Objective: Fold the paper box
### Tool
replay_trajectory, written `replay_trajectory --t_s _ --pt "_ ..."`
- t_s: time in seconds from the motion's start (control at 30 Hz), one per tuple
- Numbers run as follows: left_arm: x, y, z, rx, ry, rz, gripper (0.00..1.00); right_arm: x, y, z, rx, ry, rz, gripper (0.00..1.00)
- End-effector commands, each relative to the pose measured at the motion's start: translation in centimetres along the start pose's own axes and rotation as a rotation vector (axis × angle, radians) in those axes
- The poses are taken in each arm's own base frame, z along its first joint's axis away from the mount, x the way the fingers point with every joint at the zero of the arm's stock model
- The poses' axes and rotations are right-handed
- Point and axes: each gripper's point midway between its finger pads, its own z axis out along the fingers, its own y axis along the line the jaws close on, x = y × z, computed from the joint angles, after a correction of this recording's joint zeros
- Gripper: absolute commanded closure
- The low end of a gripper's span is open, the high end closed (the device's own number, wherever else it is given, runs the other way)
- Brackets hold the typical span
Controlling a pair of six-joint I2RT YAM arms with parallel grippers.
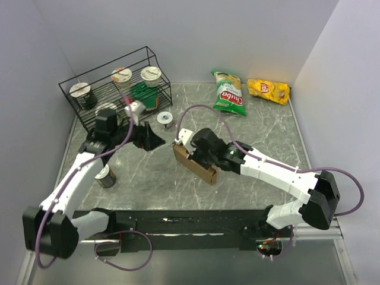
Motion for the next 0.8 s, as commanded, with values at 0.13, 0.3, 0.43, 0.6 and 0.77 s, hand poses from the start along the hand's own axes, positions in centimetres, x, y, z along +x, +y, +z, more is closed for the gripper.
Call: replay_trajectory --t_s 0.13,0.3,0.43,0.6,0.77 --pt "-1.4 -0.1 4.7 0.076 0.081 0.193 0.28 -1.0 1.0 0.1 -0.260 -0.110 -0.036 1.00" --pt "-0.4 0.2 6.8 0.099 0.153 0.257 0.29 -0.3 -0.7 0.5 -0.284 -0.093 -0.005 1.00" --pt "0.3 1.5 7.7 0.065 0.178 0.284 0.31 -0.4 -1.3 0.3 -0.300 -0.116 0.014 1.00" --pt "1.1 1.9 8.8 0.057 0.197 0.300 0.41 -0.5 -1.0 0.2 -0.326 -0.126 0.024 1.00" --pt "0.7 2.1 9.1 0.031 0.188 0.325 0.56 -0.2 -1.0 0.4 -0.328 -0.118 0.029 1.00"
